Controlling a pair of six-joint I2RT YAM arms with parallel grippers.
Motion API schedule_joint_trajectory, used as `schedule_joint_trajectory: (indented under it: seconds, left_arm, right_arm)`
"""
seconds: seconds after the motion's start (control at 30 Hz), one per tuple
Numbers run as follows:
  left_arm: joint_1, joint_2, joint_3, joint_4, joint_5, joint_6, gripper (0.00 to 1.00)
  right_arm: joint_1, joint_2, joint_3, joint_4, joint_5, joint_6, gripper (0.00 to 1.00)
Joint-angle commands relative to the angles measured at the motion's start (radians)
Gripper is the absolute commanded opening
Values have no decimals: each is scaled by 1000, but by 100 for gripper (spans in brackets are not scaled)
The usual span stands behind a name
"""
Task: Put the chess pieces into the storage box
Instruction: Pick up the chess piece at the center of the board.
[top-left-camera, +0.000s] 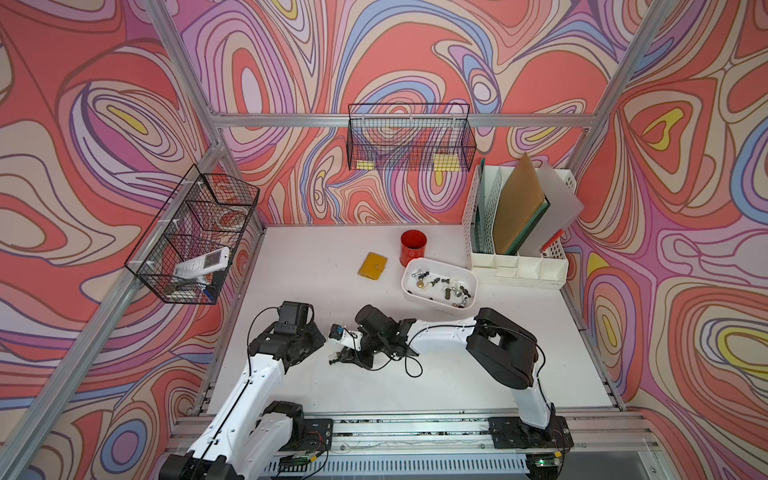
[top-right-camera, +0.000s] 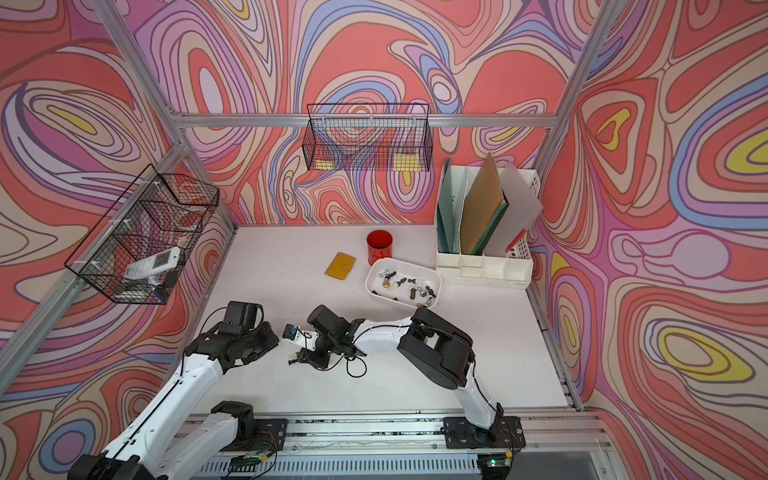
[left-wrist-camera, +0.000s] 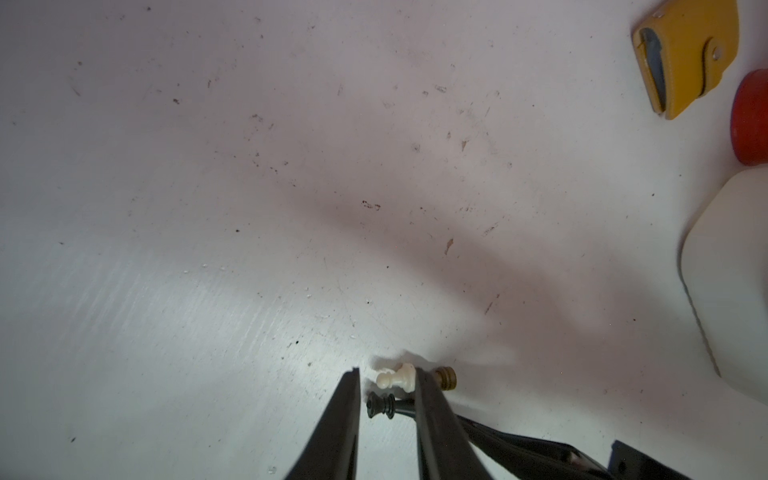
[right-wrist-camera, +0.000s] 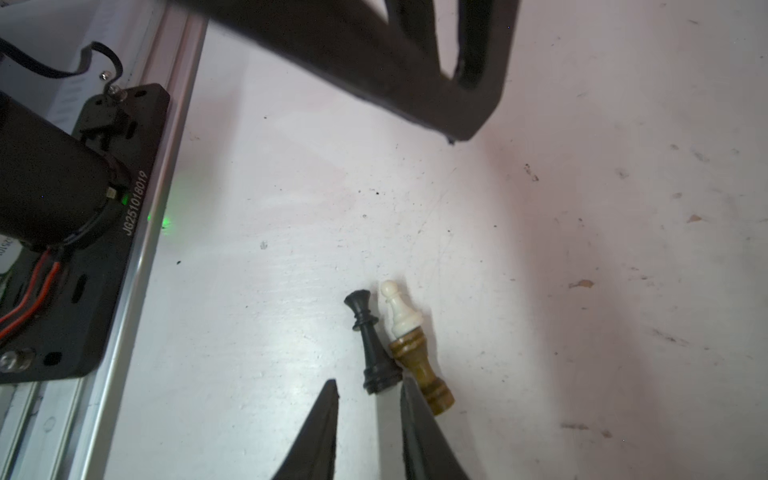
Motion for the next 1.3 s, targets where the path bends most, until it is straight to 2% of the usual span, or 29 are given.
schedule_joint_trajectory:
  seconds: [0.0, 0.9, 1.27]
  left_arm:
    - [8, -9, 17, -31, 17, 27, 28]
    - [8, -32, 9, -22, 32, 34, 28]
    - [8, -26, 7, -17, 35, 36, 28]
  right_arm:
    - [13, 34, 35, -37, 27, -37, 28]
    - [34, 106, 79, -33, 78, -70, 33]
    - [36, 89, 61, -34, 67, -78, 24]
